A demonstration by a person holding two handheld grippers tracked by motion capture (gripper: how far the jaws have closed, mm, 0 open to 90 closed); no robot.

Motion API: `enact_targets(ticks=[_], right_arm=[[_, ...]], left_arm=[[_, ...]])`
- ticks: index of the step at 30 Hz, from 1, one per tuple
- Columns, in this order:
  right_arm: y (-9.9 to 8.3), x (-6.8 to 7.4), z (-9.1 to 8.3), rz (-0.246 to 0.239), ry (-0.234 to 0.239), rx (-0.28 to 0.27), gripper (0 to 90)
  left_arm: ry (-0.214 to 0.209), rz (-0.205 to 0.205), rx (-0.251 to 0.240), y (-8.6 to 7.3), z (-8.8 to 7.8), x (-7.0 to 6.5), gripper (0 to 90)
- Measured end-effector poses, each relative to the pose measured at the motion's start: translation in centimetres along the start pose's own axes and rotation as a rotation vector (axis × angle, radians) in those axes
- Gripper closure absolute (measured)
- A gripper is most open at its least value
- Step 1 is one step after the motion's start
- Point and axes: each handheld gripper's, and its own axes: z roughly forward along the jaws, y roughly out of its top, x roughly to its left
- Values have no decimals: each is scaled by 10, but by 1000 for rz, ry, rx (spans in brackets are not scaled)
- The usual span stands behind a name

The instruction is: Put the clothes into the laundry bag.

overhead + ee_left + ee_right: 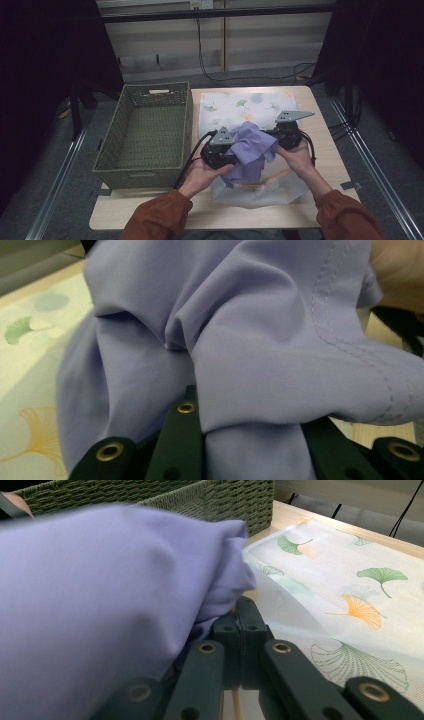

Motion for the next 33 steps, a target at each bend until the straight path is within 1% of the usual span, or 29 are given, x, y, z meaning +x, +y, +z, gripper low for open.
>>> enact_targets(ticks=[1,3,4,7,9,11,15,18,19,20,21,24,25,26,27,28,29,30,31,32,33], right_arm=[[0,0,0,0,0,0,897],[0,0,0,-1,-1,-1,897],[0,0,0,0,0,-2,897],[0,0,0,0,2,-5,897],[0,0,-1,0,-1,-7,897],[1,-1,-2,4,-4,-10,897],[1,0,-2,1,-7,-10,897],[1,0,-2,2,-8,-11,897],[2,0,-2,6,-8,-13,897],[2,0,-2,7,-9,-15,897],[2,0,-2,8,-10,-16,897],[2,0,-3,8,-10,-20,897],[2,0,-3,9,-9,-21,897],[2,1,-3,7,-11,-22,897],[3,1,-3,6,-11,-25,897],[3,2,-3,5,-10,-26,897],[4,2,-4,3,-10,-27,897],[4,2,-4,3,-9,-28,897],[4,2,-4,2,-6,-29,897],[4,2,-4,1,-6,-30,897],[4,2,-4,2,-9,-30,896]], left_arm=[[-2,3,13,-1,2,0,776],[-7,-1,21,-4,5,0,776],[-4,5,38,-4,7,-1,776],[-14,6,36,-3,9,-5,776],[-17,25,54,-3,10,-8,776],[-24,17,58,-5,14,-9,776],[-33,23,98,-13,23,-8,776],[-38,9,102,-14,28,-9,775],[-43,17,108,-15,29,-9,775],[-46,13,107,-16,30,-9,775],[-45,17,121,-17,31,-10,775],[-50,15,135,-21,36,-11,775],[-52,22,146,-22,38,-11,774],[-55,19,153,-23,39,-12,773],[-49,19,165,-25,41,-12,772],[-59,21,166,-27,43,-12,772],[-53,19,172,-27,44,-12,772],[-56,31,183,-28,44,-12,771],[-56,22,174,-28,45,-12,771],[-58,22,169,-29,46,-12,771],[-56,44,201,-29,45,-11,771]])
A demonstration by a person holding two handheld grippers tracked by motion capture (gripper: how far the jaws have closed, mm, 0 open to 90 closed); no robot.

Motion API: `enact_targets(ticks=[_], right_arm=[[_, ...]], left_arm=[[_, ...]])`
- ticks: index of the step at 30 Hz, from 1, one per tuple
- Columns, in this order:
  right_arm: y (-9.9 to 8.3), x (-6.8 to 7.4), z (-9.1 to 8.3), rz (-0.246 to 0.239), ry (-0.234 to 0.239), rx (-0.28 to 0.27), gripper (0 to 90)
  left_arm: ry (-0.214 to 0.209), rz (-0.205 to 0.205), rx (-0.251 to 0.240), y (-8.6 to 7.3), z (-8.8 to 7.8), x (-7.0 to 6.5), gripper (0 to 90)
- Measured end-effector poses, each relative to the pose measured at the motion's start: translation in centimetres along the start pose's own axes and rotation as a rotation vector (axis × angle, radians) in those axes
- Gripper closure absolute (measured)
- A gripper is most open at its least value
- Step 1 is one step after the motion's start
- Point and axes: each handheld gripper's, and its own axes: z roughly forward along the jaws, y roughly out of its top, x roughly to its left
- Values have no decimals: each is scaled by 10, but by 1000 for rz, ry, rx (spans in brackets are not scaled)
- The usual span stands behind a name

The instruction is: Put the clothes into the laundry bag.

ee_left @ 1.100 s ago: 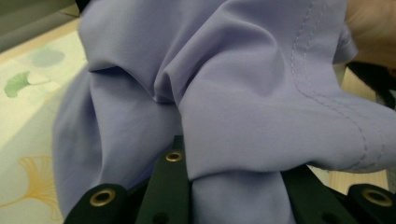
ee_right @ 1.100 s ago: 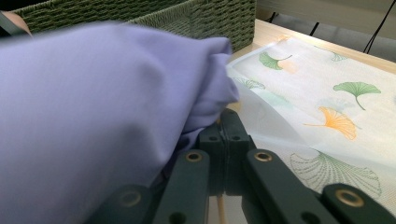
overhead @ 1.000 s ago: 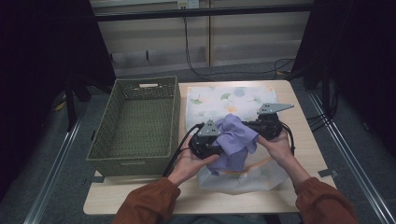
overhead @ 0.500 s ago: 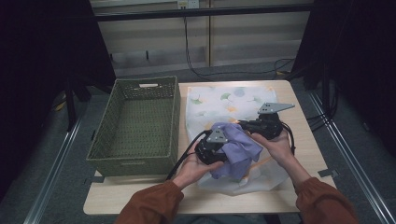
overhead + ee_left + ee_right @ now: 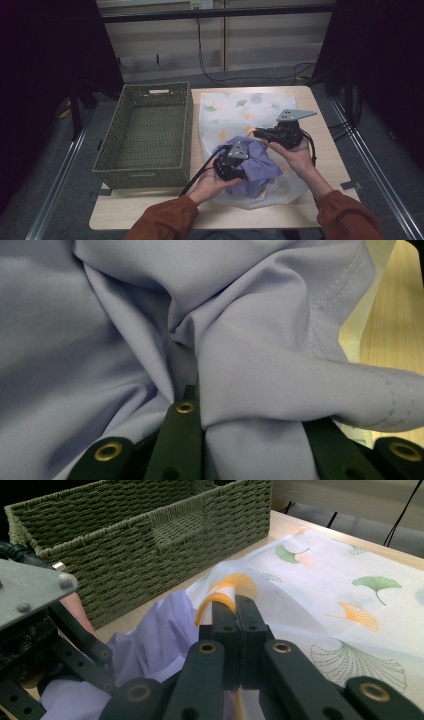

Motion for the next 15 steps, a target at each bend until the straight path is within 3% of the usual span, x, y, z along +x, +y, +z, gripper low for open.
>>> enact_targets(ticks=[1,3,5,6,8,9,14,15], right_arm=[[0,0,0,0,1,-1,897],[1,0,-1,1,0,-5,897],[1,1,-1,1,3,-7,897],[1,1,-1,-1,1,-10,897],[2,2,-1,-7,4,-11,897],[2,3,-1,-6,4,-9,897],[1,3,1,-12,13,-3,897],[1,3,1,-12,13,-2,897]], left_arm=[[-3,-2,-12,-1,3,-1,770],[1,4,16,-4,8,-3,770],[2,21,58,-8,16,-4,769],[3,6,90,-11,21,-6,769],[-1,-5,38,-17,26,-7,769],[0,-11,54,-16,25,-6,770],[-1,-14,43,-16,25,-7,754],[19,-8,58,-16,24,-7,742]])
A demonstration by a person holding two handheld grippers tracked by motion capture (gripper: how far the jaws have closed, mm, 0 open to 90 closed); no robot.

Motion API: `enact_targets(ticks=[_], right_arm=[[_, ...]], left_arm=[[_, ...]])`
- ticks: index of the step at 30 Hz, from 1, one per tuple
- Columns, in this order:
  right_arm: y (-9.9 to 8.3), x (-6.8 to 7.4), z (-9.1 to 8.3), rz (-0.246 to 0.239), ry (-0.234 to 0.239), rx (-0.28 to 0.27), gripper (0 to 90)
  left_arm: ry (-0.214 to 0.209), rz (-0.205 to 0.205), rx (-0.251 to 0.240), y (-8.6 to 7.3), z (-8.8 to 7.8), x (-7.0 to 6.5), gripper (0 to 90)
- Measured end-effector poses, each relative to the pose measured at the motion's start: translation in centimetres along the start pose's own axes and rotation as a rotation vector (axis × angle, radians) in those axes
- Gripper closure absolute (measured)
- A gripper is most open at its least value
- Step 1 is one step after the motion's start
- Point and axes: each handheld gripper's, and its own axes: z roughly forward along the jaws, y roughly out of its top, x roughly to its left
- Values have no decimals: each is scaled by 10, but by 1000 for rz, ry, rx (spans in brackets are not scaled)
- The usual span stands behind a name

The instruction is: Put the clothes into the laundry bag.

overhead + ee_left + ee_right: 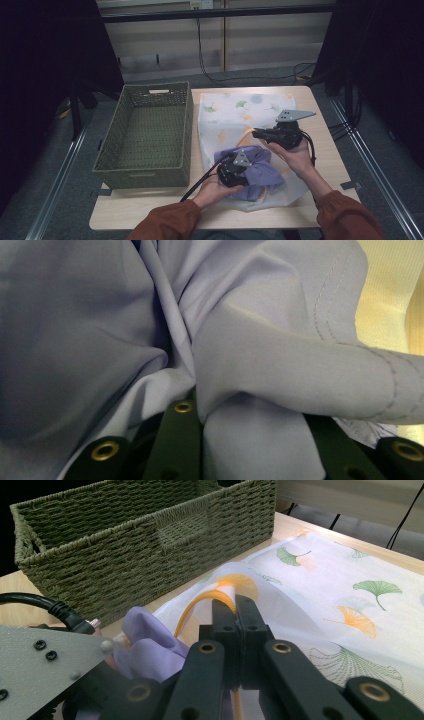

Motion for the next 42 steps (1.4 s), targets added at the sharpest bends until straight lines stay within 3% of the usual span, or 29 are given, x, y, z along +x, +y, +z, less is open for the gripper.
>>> enact_targets(ticks=[2,4,7,10,11,15,20,24,27,29,31,35,39,42], right_arm=[[0,0,0,1,-3,5,897],[-1,0,0,4,-4,6,897],[-2,-1,1,6,-3,10,897],[-2,-1,1,5,-3,12,897],[-2,-1,1,6,-3,12,897],[-2,-1,1,7,-4,14,897],[-3,-3,0,11,-7,15,896],[-3,-3,1,9,-5,17,896],[-3,-2,1,13,-2,19,897],[-4,-3,1,14,-1,21,897],[-4,-3,2,13,0,23,897],[-5,-3,3,13,1,26,897],[-5,-3,4,14,4,27,897],[-6,-2,4,13,6,27,896]], left_arm=[[-18,15,1,1,-1,1,681],[-9,-1,-4,4,-3,-2,627],[-24,-15,-53,7,-9,-2,521],[-38,-17,-58,10,-18,1,428],[-41,-39,-91,10,-19,0,396],[-30,-41,-112,15,-33,0,309],[-26,-40,-137,16,-53,2,260],[-11,-19,-130,8,-66,-2,249],[-40,-29,-148,0,-74,-4,247],[-34,-20,-135,-6,-78,-8,247],[-39,-2,-111,-11,-78,-11,240],[-67,-21,-140,-18,-70,-15,225],[-65,18,-95,-20,-58,-18,207],[-63,21,-78,-20,-51,-19,195]])
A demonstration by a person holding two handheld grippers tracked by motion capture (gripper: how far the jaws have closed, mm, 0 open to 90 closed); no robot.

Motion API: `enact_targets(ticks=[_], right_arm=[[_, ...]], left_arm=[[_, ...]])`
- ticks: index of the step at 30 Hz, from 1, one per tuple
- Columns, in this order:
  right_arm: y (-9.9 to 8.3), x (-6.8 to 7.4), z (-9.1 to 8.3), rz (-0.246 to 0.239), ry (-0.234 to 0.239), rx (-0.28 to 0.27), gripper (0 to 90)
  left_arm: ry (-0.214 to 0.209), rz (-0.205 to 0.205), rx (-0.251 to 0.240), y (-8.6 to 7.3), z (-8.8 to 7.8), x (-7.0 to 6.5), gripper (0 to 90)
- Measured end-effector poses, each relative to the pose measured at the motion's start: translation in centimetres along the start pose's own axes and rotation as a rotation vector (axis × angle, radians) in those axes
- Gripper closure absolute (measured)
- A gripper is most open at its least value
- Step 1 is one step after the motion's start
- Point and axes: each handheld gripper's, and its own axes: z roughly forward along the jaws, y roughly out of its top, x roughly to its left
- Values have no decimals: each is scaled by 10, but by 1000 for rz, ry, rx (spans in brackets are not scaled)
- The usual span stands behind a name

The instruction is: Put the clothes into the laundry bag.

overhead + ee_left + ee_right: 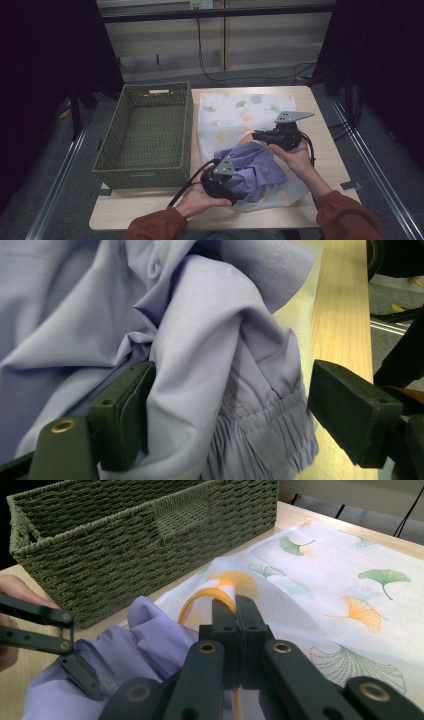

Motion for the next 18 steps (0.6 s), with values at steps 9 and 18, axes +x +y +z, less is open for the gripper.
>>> enact_targets(ticks=[9,18], right_arm=[[0,0,1,0,3,4,897],[0,2,2,-5,10,5,896]], left_arm=[[5,11,40,-6,13,-2,201],[18,24,86,-11,28,-2,200]])
